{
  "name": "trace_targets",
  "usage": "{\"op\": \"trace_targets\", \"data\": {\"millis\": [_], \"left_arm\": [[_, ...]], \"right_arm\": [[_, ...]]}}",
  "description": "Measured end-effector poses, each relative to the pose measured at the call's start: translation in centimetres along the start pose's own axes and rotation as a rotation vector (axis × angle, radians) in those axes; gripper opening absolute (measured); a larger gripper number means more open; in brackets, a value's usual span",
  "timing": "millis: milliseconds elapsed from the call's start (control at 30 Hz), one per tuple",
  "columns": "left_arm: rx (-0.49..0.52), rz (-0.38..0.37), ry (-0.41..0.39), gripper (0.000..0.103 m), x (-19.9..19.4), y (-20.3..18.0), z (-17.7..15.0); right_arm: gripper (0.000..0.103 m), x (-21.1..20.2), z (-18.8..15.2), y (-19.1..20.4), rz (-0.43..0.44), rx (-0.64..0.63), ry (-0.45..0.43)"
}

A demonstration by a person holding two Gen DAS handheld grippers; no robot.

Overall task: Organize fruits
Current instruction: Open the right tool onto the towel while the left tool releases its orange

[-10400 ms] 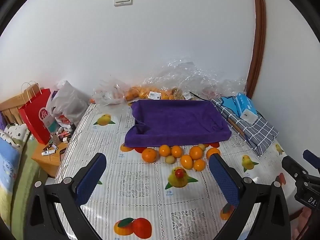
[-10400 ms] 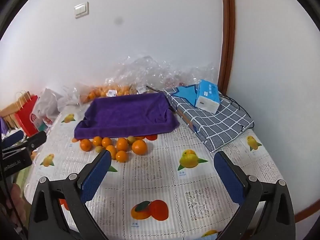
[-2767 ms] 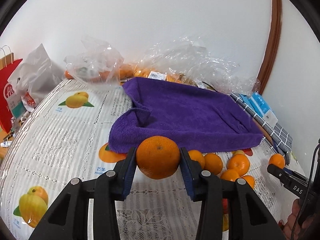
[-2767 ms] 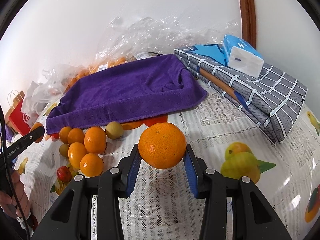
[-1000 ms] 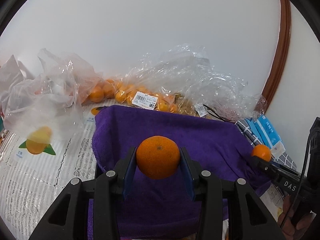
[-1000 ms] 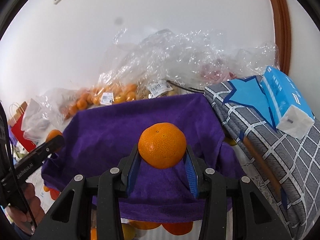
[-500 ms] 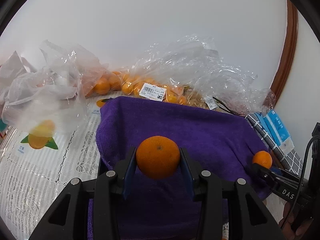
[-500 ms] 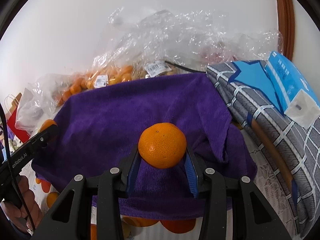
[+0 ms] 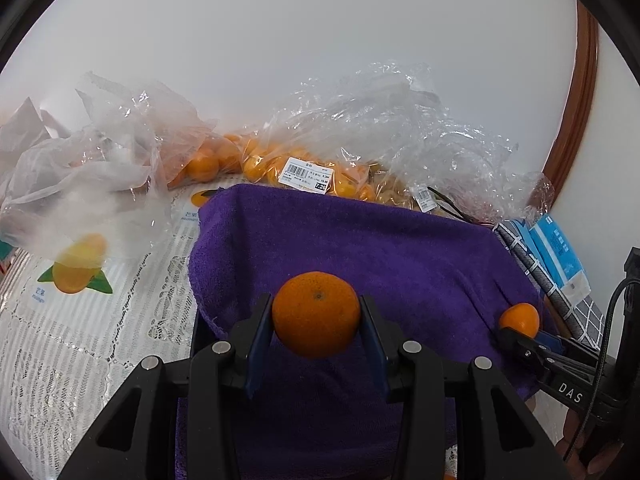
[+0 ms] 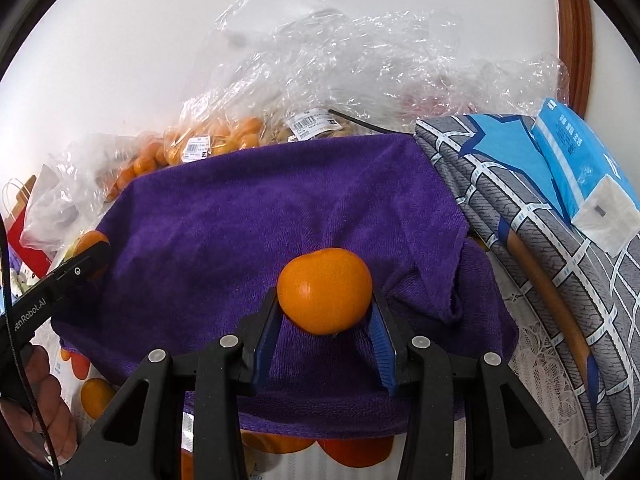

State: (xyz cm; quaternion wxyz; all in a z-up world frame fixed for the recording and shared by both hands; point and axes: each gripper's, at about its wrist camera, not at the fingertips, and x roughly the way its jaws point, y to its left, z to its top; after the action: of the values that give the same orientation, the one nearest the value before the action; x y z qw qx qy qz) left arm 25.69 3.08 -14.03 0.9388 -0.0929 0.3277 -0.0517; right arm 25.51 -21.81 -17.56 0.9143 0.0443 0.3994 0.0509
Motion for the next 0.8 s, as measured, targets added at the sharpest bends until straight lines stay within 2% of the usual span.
{"op": "trace_targets", "data": {"millis": [333,500,700,800], "left_arm": [[0.002,-0.002,0.026,0.040,0.4,0.0,-0.2],[-0.002,-0.004,0.032,0.040,0.5,0.1,-0.2],[-0.001,-0.006,0.032,0.040,0.5,0.0,-0.2],[0.011,-0.005,0.024,0.045,0.4,-0.2,-0.2]], "right_arm": [[0.044,-0.2,0.0,0.3,-0.011,-0.012,-0.015],[0.057,-1.0,0.0,0.3,-0.026,-0.012,-0.046],[0.062,-1.8,0.1,0.2,-0.018,-0.014,-0.077],[0.063,-2.2,0.1,0.4,-0.024,-0.016,-0.094]]}}
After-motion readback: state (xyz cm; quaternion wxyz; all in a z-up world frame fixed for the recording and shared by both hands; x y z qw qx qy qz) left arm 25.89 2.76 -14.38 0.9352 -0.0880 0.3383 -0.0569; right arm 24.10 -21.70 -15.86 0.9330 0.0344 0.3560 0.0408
